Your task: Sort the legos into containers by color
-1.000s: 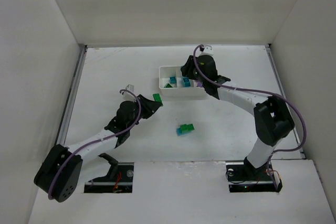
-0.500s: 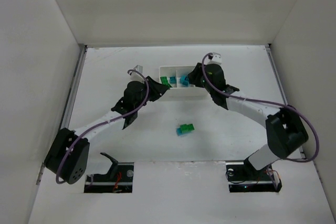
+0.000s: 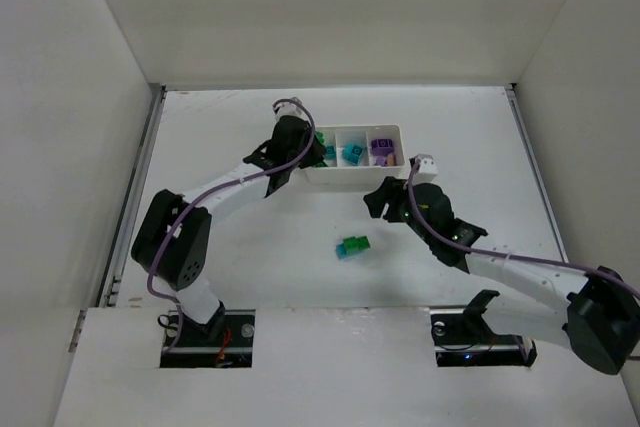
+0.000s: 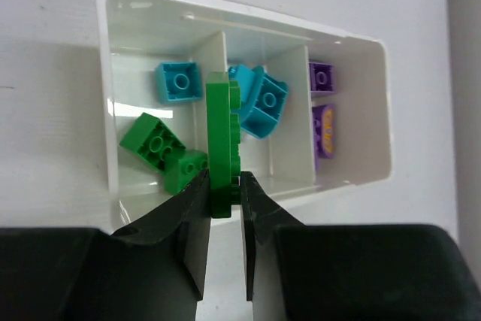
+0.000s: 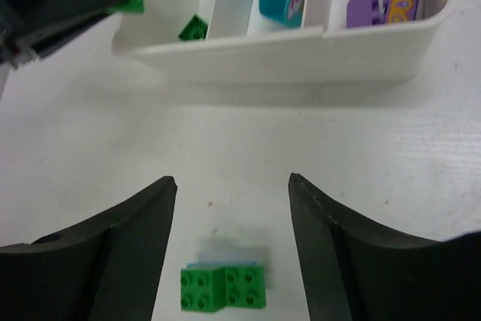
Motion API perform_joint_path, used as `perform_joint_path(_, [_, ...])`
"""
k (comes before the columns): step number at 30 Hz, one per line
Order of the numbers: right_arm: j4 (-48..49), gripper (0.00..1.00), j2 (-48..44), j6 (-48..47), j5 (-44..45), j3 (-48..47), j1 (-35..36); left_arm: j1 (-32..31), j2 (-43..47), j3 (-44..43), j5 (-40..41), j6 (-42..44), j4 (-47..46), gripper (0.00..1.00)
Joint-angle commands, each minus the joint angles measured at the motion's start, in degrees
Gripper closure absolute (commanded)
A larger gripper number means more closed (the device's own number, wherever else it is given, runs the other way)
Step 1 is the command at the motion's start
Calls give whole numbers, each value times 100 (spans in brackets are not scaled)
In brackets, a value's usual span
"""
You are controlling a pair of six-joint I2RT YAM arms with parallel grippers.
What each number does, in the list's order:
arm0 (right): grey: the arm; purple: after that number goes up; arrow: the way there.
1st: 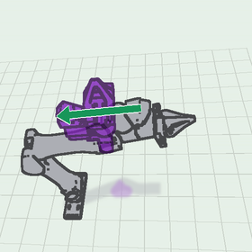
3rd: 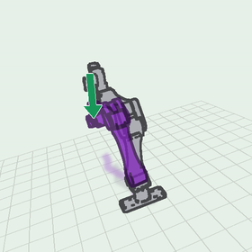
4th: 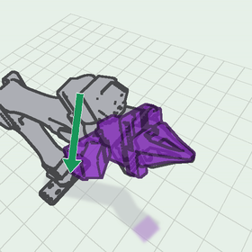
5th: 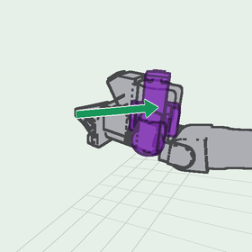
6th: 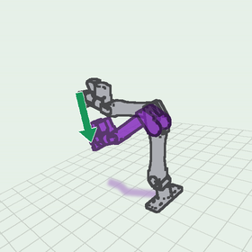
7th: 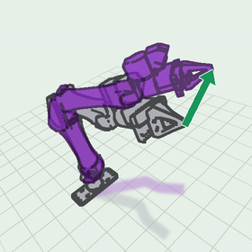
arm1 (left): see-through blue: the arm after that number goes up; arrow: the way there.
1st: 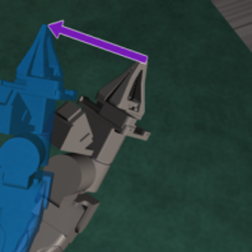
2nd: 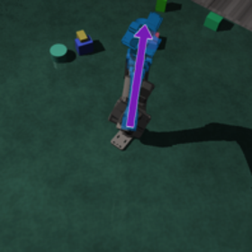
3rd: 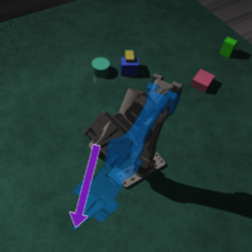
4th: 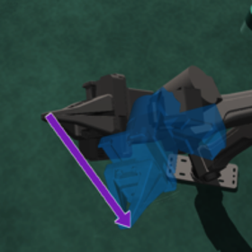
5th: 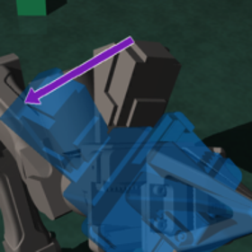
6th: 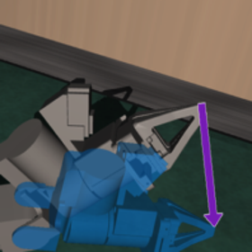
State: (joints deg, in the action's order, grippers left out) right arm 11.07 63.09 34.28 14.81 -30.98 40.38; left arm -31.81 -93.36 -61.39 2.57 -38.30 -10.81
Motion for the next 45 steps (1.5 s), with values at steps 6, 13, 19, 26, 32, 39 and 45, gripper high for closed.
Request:
perform_joint_path(6, [-518,32,-227,-97,312,207,958,-154,-498,-954,727,763,791,78])
perform_joint_path(13, [-869,27,168,-281,400,-171,1546,-259,-447,-1034,1175,965,861,62])
perform_joint_path(19, [-975,29,572,-352,479,-373,1775,-338,335,-499,1150,930,668,60])
perform_joint_path(26, [-1300,35,1091,-458,505,-768,2022,-672,1670,1074,1123,439,404,60])
perform_joint_path(32, [-1405,42,1486,-423,558,-980,2110,-769,2620,2225,1229,-53,448,60])
perform_joint_path(39, [-1757,50,1698,-370,892,-1138,2145,-620,3175,2930,1150,-213,501,60])
perform_joint_path(45, [-1845,55,1820,-396,910,-1270,2206,-576,3289,3124,1071,-239,431,60])
